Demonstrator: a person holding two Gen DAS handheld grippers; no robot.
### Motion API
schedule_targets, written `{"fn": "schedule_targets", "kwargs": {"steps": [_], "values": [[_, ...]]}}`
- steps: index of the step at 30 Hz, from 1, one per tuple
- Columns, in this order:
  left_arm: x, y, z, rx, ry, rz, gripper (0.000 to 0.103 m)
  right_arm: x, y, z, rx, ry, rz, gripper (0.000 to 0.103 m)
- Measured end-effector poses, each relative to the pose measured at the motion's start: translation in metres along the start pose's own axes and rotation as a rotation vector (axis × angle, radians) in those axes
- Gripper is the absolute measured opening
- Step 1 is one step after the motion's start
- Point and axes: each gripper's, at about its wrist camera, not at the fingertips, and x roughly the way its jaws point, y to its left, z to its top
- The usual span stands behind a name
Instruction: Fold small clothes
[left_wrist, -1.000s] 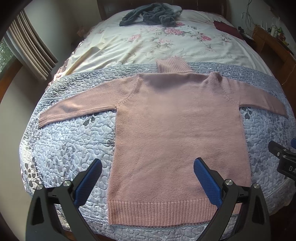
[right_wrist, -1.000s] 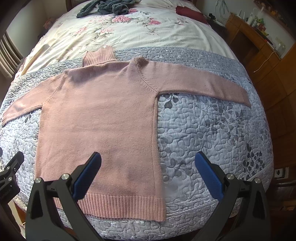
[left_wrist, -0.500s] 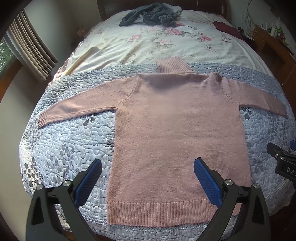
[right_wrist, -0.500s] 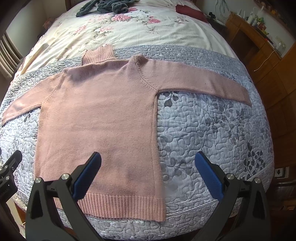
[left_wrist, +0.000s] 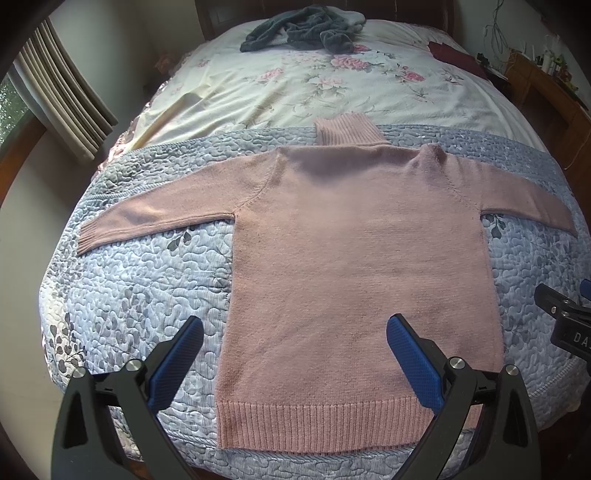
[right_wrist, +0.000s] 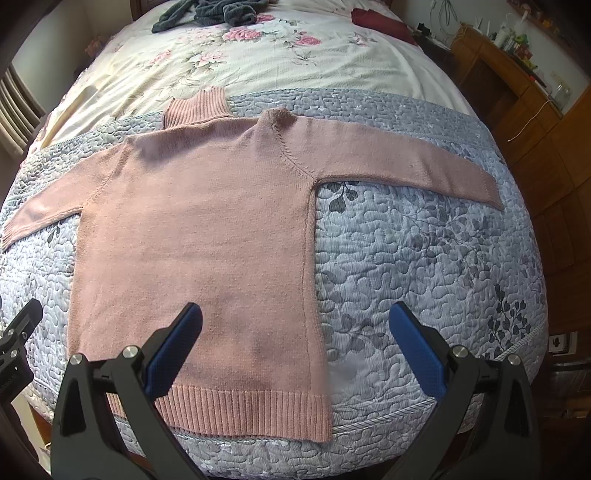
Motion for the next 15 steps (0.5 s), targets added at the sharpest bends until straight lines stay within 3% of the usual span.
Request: {"fn": "schedule_targets", "kwargs": {"steps": [15], "values": [[0.0007, -0.0004, 0.0015, 0.000, -0.002, 0.005, 0.099, 0.0014, 0.0013, 0.0025, 0.004, 0.001, 0.002, 0.100]]}}
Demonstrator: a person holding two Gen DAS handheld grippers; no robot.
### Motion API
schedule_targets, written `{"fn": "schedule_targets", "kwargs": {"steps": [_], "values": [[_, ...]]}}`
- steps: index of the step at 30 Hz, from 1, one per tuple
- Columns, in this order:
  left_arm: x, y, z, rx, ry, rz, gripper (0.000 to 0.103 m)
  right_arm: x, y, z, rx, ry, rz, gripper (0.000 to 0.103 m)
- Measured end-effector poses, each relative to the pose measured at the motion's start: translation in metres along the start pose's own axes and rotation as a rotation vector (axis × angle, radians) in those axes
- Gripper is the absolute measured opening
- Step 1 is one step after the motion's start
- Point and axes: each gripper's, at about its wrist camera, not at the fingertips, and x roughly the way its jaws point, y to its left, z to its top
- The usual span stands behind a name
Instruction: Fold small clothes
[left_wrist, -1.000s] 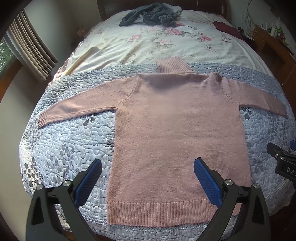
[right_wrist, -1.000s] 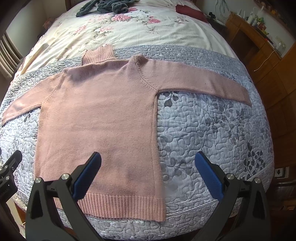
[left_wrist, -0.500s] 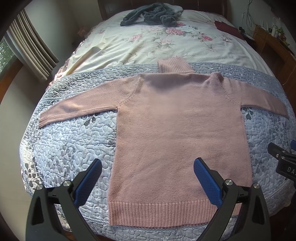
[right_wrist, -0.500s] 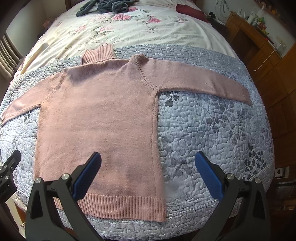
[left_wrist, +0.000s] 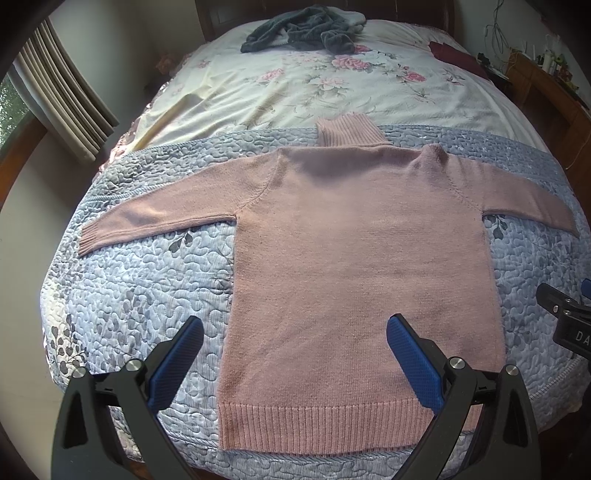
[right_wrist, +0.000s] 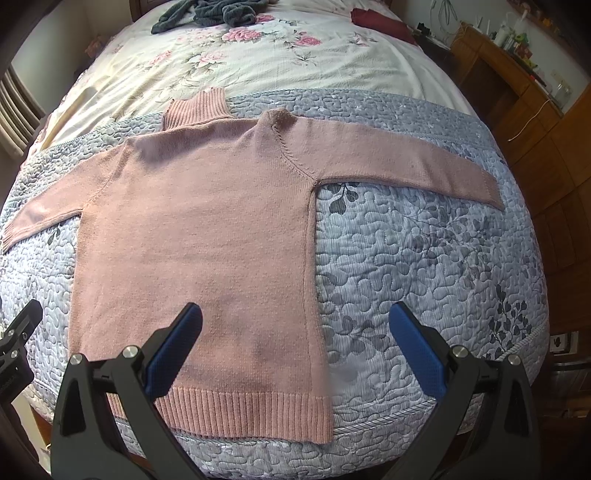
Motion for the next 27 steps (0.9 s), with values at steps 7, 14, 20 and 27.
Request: {"fn": "schedule_targets", "kwargs": {"steps": [7, 14, 20, 27], "values": [[0.000, -0.001, 0.000, 0.001, 0.000, 0.000, 0.099, 0.001, -0.001, 0.001, 0.003, 0.002, -0.002, 0.100], [0.007, -0.009, 0.004, 0.011, 0.001, -0.009, 0.099, 0.009, -0.011, 0.003, 0.018, 0.006, 0.002, 0.100], [0.032, -0.034, 0.017, 0.020, -0.006, -0.085, 0.099, 0.029, -0.072, 0.019, 0.119, 0.003, 0.124, 0.100], [0.073, -0.103, 0.072, 0.011, -0.030, -0.127, 0.099, 0.082, -0.256, 0.070, 0.334, 0.004, -0.037, 0.100]]}}
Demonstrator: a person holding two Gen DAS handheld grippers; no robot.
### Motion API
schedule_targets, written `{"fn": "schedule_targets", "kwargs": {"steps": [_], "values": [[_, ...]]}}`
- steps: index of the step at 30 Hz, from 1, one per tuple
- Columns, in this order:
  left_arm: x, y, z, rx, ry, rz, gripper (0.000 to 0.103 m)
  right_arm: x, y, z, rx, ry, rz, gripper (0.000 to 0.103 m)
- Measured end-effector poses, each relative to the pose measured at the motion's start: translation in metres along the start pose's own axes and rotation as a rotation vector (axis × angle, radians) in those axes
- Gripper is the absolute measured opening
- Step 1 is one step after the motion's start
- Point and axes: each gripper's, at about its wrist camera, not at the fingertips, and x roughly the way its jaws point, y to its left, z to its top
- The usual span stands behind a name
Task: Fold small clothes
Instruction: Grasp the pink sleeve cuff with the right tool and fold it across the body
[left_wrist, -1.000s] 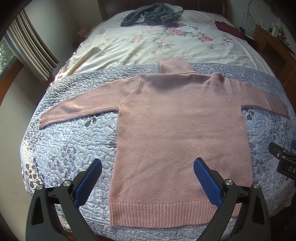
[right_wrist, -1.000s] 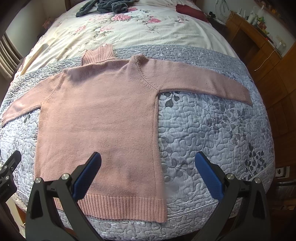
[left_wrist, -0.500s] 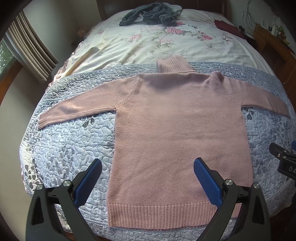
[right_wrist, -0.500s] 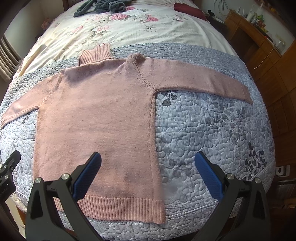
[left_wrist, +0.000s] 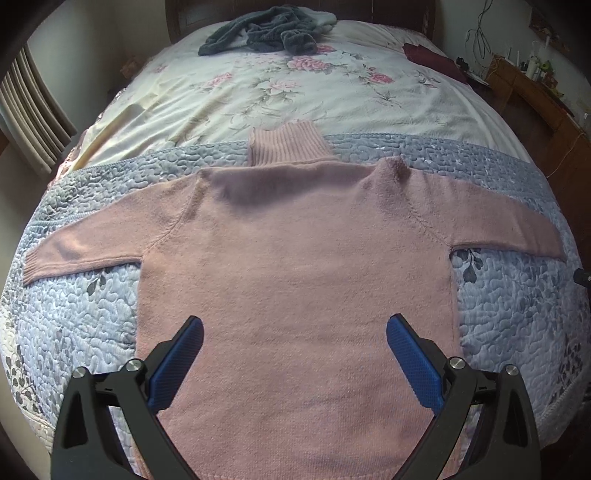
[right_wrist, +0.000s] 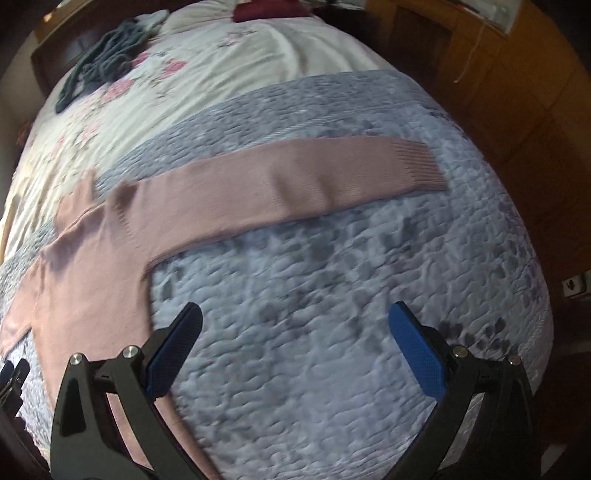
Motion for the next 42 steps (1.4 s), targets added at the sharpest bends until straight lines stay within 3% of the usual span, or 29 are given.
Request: {"fn": "schedule_targets", "kwargs": {"steps": [8, 13, 16, 18, 21, 23, 25, 29, 31, 36, 40, 42], "values": [[0.053, -0.082, 0.068, 0.003, -0.053, -0.031, 0.099, 0.100, -0.153, 0.096, 0.176, 0.120, -0.072, 0.100], [0.073, -0.111, 0.090, -0.002, -0.063, -0.030, 0.099, 0.140, -0.196, 0.116, 0.283, 0.169, 0.006, 0.100], [0.077, -0.120, 0.095, 0.001, -0.069, -0.021, 0.099, 0.159, -0.202, 0.119, 0.294, 0.212, 0.049, 0.095], [0.079, -0.123, 0.096, 0.003, -0.071, -0.018, 0.099, 0.170, -0.203, 0.117, 0.304, 0.243, 0.098, 0.082], [0.081, -0.124, 0.097, 0.006, -0.068, -0.009, 0.099, 0.175, -0.204, 0.117, 0.306, 0.253, 0.111, 0.079], [0.082, -0.123, 0.097, 0.004, -0.065, -0.006, 0.099, 0.174, -0.199, 0.119, 0.292, 0.245, 0.150, 0.057], [0.083, -0.121, 0.096, 0.002, -0.062, -0.002, 0.099, 0.172, -0.190, 0.124, 0.282, 0.240, 0.226, 0.010], [0.083, -0.111, 0.090, -0.001, -0.049, 0.005, 0.099, 0.147, -0.183, 0.130, 0.257, 0.164, 0.217, 0.007], [0.082, -0.103, 0.085, -0.002, -0.047, 0.006, 0.099, 0.140, -0.196, 0.128, 0.303, 0.131, 0.225, 0.007], [0.086, -0.076, 0.077, -0.019, -0.030, 0.032, 0.099, 0.154, -0.199, 0.119, 0.327, 0.179, 0.132, 0.007], [0.088, -0.046, 0.072, -0.067, -0.011, 0.037, 0.099, 0.124, -0.165, 0.121, 0.251, 0.058, 0.098, 0.007], [0.087, -0.033, 0.071, -0.072, -0.014, 0.047, 0.099, 0.100, -0.134, 0.120, 0.171, 0.002, 0.128, 0.007]]}}
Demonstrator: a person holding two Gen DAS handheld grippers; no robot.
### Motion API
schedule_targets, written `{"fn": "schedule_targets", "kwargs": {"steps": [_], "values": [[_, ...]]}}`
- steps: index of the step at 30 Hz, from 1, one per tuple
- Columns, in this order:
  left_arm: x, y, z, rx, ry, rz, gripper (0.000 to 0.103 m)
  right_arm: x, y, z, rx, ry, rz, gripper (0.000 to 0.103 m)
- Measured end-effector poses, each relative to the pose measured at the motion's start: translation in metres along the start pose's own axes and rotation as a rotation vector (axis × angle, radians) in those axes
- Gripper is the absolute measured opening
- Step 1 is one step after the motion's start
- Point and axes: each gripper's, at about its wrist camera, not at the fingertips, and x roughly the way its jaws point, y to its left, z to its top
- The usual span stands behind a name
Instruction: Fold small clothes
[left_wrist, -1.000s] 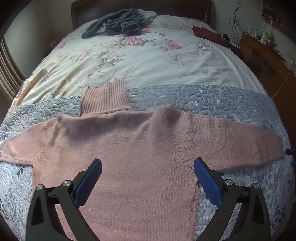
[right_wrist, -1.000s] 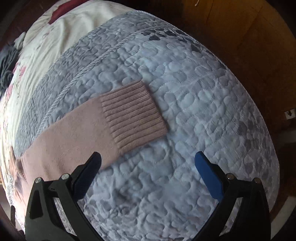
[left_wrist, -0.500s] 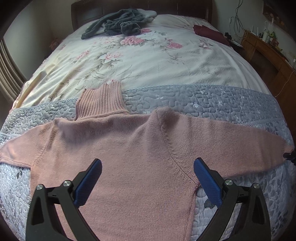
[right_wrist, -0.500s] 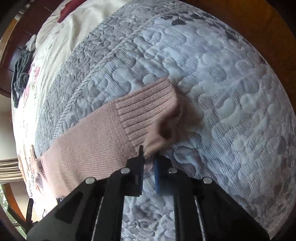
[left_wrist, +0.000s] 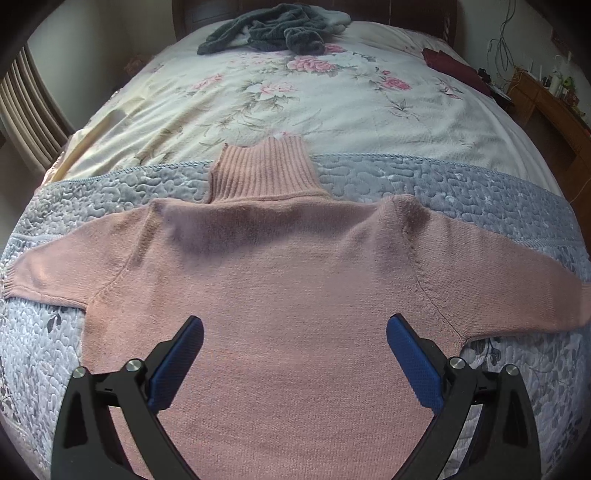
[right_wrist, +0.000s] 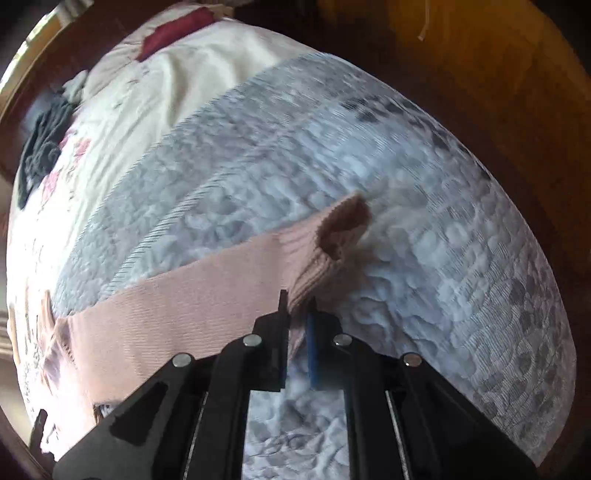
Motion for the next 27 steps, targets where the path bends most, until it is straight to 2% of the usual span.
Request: {"fn": "schedule_targets", "kwargs": {"steps": [4, 10, 13, 17, 20, 24, 26, 27], "values": [[-0.001, 0.023, 0.001, -0.025, 0.005, 0.002, 0.099, -0.021, 0.076, -0.016, -0.162, -0.013, 0.095, 0.007], [-0.006, 0.049, 0.003, -0.045, -0.004, -0.008, 0.099, -0.009, 0.192, -0.053, -0.312, 0.059, 0.232, 0.007], [-0.005, 0.060, 0.003, -0.060, 0.008, -0.023, 0.099, -0.004, 0.240, -0.083, -0.392, 0.083, 0.256, 0.007], [0.000, 0.065, 0.002, -0.066, 0.024, -0.031, 0.099, 0.006, 0.282, -0.109, -0.435, 0.127, 0.304, 0.007], [0.003, 0.064, 0.002, -0.061, 0.031, -0.041, 0.099, 0.015, 0.304, -0.125, -0.478, 0.136, 0.282, 0.007], [0.007, 0.056, 0.002, -0.052, 0.045, -0.059, 0.099, 0.034, 0.311, -0.135, -0.512, 0.175, 0.258, 0.007], [0.010, 0.048, 0.003, -0.048, 0.053, -0.077, 0.099, 0.041, 0.312, -0.142, -0.541, 0.198, 0.255, 0.012], [0.011, 0.044, 0.003, -0.047, 0.059, -0.088, 0.099, 0.042, 0.312, -0.145, -0.549, 0.219, 0.266, 0.019]]}}
